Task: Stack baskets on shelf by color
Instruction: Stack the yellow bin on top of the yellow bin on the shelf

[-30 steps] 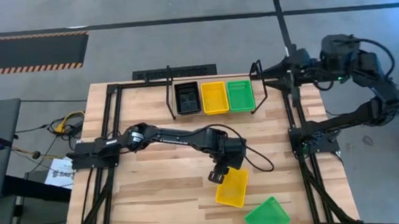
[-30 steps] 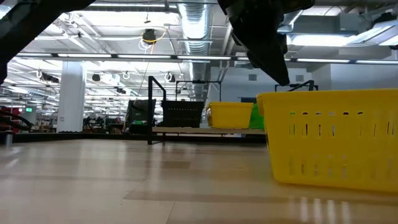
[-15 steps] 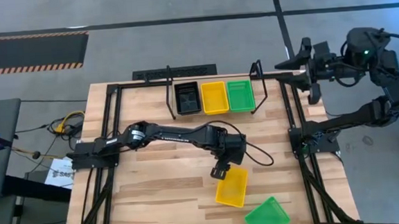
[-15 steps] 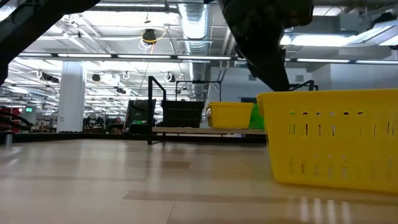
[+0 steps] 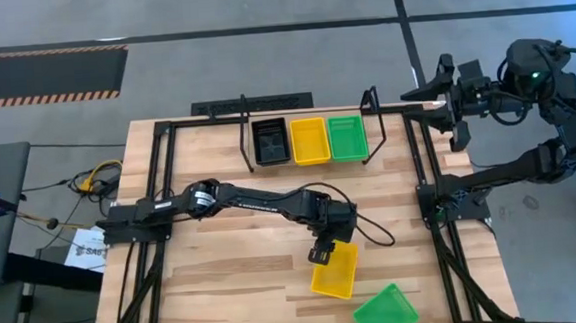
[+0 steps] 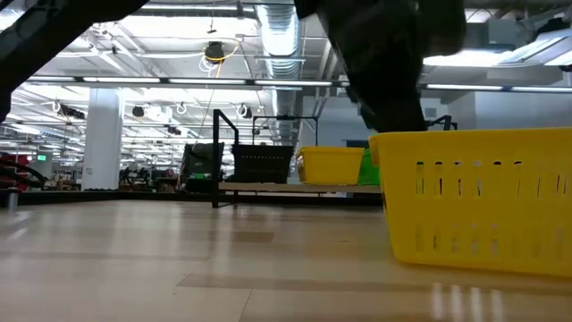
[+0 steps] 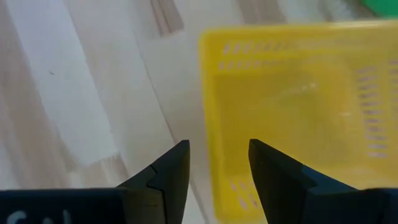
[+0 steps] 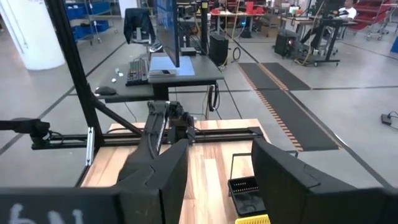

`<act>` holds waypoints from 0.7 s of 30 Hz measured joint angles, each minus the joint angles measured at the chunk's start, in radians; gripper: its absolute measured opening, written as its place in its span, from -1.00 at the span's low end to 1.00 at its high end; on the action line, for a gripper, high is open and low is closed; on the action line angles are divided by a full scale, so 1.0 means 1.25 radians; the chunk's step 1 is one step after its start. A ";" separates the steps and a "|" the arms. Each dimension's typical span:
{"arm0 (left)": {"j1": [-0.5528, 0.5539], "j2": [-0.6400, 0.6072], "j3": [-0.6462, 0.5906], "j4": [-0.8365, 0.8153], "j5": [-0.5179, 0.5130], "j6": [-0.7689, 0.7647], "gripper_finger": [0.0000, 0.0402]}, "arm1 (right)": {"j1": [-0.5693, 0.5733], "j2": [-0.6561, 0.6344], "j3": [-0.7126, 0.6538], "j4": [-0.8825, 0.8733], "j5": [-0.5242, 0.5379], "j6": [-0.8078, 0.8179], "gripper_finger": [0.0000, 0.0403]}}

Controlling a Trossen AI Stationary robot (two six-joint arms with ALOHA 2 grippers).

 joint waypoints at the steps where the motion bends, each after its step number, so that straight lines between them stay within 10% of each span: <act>1: 0.000 0.006 -0.001 0.001 -0.001 -0.002 -0.25 | 0.000 0.000 0.000 -0.002 0.000 0.000 -0.02; 12: -0.001 0.049 -0.004 0.011 -0.070 -0.015 -0.31 | 0.000 -0.001 0.000 -0.004 0.000 0.003 -0.02; 21: 0.003 0.048 0.070 -0.056 -0.093 -0.028 -0.98 | 0.000 -0.011 0.000 0.001 0.000 0.003 -0.04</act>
